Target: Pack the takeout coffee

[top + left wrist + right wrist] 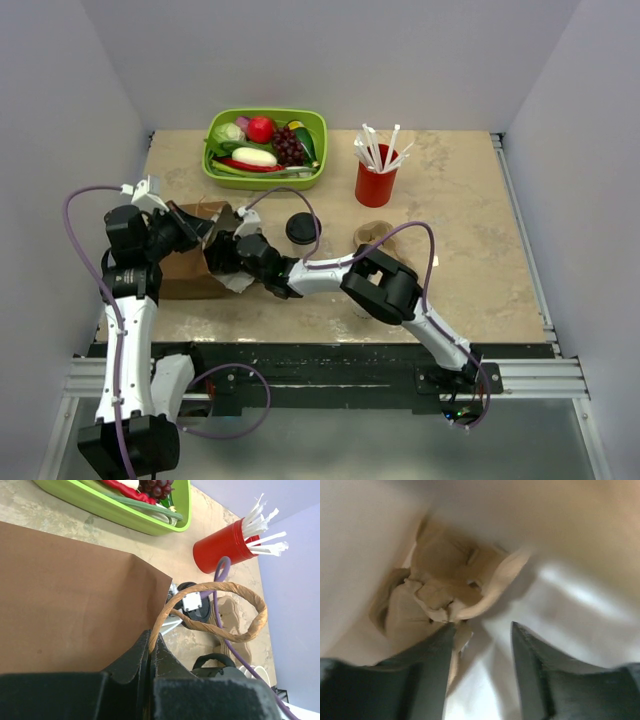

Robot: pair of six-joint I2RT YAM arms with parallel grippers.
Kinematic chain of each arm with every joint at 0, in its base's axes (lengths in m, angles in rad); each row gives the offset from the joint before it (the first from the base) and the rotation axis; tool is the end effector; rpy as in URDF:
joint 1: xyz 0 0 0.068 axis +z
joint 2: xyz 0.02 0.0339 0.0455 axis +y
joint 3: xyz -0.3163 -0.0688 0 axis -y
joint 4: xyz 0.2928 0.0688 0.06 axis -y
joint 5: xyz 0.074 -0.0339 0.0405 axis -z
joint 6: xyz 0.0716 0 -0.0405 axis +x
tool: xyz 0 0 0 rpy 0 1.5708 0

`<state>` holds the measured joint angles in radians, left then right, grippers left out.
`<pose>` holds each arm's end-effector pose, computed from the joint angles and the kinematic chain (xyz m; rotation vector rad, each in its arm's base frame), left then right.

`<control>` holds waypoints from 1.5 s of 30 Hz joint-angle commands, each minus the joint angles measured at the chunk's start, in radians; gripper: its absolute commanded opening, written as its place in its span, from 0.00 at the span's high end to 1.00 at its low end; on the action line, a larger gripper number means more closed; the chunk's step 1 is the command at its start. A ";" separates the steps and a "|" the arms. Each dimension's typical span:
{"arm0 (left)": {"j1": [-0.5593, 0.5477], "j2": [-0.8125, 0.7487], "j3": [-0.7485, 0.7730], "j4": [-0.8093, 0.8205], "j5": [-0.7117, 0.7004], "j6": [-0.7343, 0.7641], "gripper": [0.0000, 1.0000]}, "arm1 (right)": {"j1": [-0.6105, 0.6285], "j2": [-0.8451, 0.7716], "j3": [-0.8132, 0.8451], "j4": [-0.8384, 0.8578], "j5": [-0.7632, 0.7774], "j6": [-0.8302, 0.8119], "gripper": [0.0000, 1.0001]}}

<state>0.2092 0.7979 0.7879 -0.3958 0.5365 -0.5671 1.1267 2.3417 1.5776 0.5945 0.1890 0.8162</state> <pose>0.2199 0.0093 0.3435 -0.4138 1.9508 -0.7609 0.2852 0.5681 0.1568 -0.1442 1.9068 1.2254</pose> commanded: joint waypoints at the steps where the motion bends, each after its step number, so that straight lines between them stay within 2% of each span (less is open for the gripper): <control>1: 0.006 0.023 0.011 0.094 0.091 -0.027 1.00 | 0.005 0.024 0.064 0.016 -0.019 0.031 0.54; 6: 0.004 0.026 0.045 0.057 0.077 0.003 1.00 | 0.005 -0.004 0.027 0.025 0.013 0.020 0.73; 7: 0.006 0.024 0.047 0.051 0.079 0.010 1.00 | 0.005 -0.008 0.021 0.030 0.017 0.018 0.85; 9: 0.006 0.024 0.057 0.038 0.082 0.019 1.00 | 0.004 -0.013 0.009 0.045 0.021 0.020 0.99; 13: 0.006 0.000 0.063 0.008 0.086 0.044 1.00 | -0.002 -0.013 -0.042 0.147 -0.005 0.020 1.00; 16: 0.006 -0.014 0.065 -0.011 0.088 0.061 1.00 | -0.010 -0.018 -0.132 0.422 -0.022 0.049 1.00; 18: 0.004 -0.014 0.060 -0.018 0.100 0.067 1.00 | -0.007 -0.022 -0.157 0.459 -0.017 0.009 1.00; 20: 0.006 -0.014 0.054 -0.018 0.124 0.069 1.00 | -0.008 -0.032 -0.150 0.416 -0.003 -0.018 1.00; 21: 0.006 -0.014 0.053 -0.015 0.129 0.064 1.00 | -0.008 -0.028 -0.143 0.398 -0.005 -0.017 0.99; 24: 0.006 -0.019 0.060 -0.012 0.128 0.061 1.00 | -0.008 -0.018 -0.082 0.213 0.003 -0.006 0.79; 25: 0.006 -0.020 0.066 -0.023 0.120 0.068 1.00 | -0.007 -0.018 -0.080 0.200 0.001 -0.005 0.60; 26: 0.006 -0.020 0.070 -0.029 0.105 0.070 1.00 | -0.007 -0.027 -0.080 0.179 0.003 0.001 0.56; 32: 0.006 -0.026 0.091 -0.086 0.017 0.096 1.00 | -0.005 -0.120 -0.105 0.104 0.090 -0.081 0.46; 38: 0.006 -0.043 0.099 -0.121 -0.058 0.118 1.00 | -0.005 -0.261 -0.142 0.082 0.044 -0.150 0.36; 45: 0.006 -0.049 0.070 -0.104 -0.027 0.162 1.00 | -0.007 -0.407 -0.220 0.016 0.055 -0.293 0.30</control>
<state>0.2111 0.7567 0.8474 -0.4953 0.4904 -0.4488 1.1236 2.0151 1.3994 0.6323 0.2192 0.6395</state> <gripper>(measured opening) 0.029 0.702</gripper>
